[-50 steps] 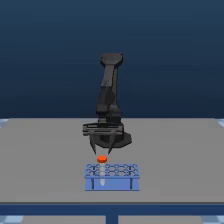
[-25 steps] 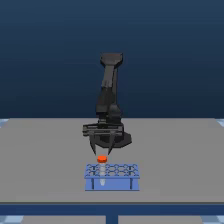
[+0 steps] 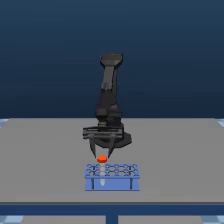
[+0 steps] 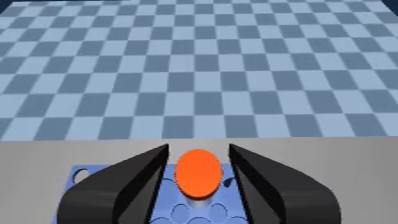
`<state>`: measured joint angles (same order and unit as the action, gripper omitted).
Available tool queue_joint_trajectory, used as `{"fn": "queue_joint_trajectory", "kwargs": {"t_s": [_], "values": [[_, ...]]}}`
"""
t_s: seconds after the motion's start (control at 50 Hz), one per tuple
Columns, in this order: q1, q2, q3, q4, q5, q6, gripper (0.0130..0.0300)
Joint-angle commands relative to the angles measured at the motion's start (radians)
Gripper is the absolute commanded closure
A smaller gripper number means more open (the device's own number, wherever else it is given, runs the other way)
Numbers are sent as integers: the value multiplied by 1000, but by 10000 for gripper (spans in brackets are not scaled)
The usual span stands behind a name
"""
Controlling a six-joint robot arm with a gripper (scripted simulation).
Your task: Pick up the centrifuge tube on the rack
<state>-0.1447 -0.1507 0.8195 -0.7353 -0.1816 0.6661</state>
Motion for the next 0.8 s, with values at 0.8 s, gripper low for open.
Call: {"fn": "queue_joint_trajectory", "kwargs": {"t_s": [0.8], "values": [[0, 64, 35, 247, -88, -266, 130]]}}
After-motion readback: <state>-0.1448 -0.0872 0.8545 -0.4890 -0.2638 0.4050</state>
